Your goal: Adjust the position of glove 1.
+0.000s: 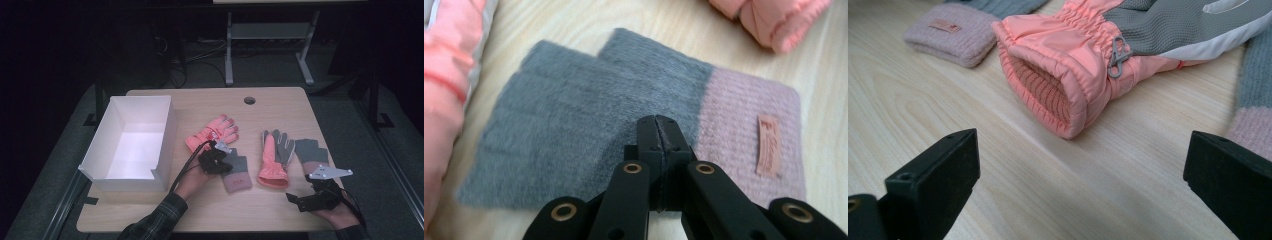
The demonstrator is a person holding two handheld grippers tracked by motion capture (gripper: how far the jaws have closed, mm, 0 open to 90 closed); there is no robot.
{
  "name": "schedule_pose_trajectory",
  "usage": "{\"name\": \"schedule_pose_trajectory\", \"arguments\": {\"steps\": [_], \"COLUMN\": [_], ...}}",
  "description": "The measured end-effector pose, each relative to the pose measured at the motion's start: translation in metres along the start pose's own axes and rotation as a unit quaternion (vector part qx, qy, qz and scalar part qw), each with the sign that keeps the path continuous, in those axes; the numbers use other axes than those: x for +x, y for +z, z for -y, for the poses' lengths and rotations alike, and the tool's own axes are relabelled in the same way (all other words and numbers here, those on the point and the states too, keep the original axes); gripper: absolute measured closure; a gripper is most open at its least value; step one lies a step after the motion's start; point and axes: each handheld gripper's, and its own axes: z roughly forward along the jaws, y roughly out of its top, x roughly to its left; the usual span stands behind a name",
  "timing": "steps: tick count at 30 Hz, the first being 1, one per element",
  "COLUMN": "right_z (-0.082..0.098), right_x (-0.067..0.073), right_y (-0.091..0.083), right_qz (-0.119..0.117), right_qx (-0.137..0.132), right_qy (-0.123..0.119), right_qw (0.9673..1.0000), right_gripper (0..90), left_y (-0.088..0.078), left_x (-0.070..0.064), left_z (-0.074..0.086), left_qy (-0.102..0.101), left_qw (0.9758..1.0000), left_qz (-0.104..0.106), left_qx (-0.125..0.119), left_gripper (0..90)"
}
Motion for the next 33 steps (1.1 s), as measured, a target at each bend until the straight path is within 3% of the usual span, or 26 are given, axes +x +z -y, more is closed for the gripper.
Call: {"name": "schedule_pose_trajectory", "arguments": {"steps": [4, 7, 11, 12, 14, 16, 22, 24, 27, 33], "right_z": [0.000, 0.000, 0.000, 0.000, 0.000, 0.000, -0.001, -0.001, -0.001, -0.001], "right_x": [0.000, 0.000, 0.000, 0.000, 0.000, 0.000, -0.002, -0.002, -0.002, -0.002], "right_y": [0.000, 0.000, 0.000, 0.000, 0.000, 0.000, 0.000, -0.001, -0.001, -0.001], "right_qz": [0.001, 0.001, 0.000, 0.001, 0.001, 0.003, 0.004, 0.005, 0.005, 0.005], "right_qx": [0.002, 0.001, 0.000, 0.001, 0.001, -0.001, -0.002, -0.002, -0.003, -0.002], "right_qy": [0.000, 0.000, 0.000, -0.001, -0.001, -0.003, -0.003, -0.001, -0.002, -0.003], "right_qw": [1.0000, 1.0000, 1.0000, 1.0000, 1.0000, 1.0000, 1.0000, 1.0000, 1.0000, 1.0000], "right_gripper": [1.2, 1.2, 1.3, 1.2, 1.3, 1.3, 1.2, 1.3, 1.3, 1.3], "left_y": [-0.008, -0.013, -0.017, -0.022, -0.024, -0.021, -0.009, -0.008, -0.007, -0.002], "left_x": [-0.002, -0.006, -0.010, -0.011, -0.010, -0.006, 0.001, -0.002, -0.005, -0.020], "left_z": [0.009, 0.014, 0.016, 0.012, 0.008, 0.005, 0.007, 0.007, 0.008, 0.007], "left_qy": [-0.010, -0.003, -0.003, -0.010, -0.001, 0.011, -0.008, -0.015, -0.005, -0.009], "left_qw": [0.9999, 0.9999, 0.9999, 0.9998, 0.9998, 0.9998, 0.9999, 0.9999, 0.9999, 0.9997], "left_qz": [0.002, 0.001, 0.005, 0.008, 0.006, -0.014, -0.008, -0.004, 0.004, 0.021], "left_qx": [0.005, 0.015, 0.010, -0.016, -0.018, -0.010, 0.007, 0.005, 0.009, 0.002], "left_gripper": [89.7, 89.7, 89.7, 89.7, 89.8, 89.7, 89.7, 89.7, 89.8, 89.8]}}
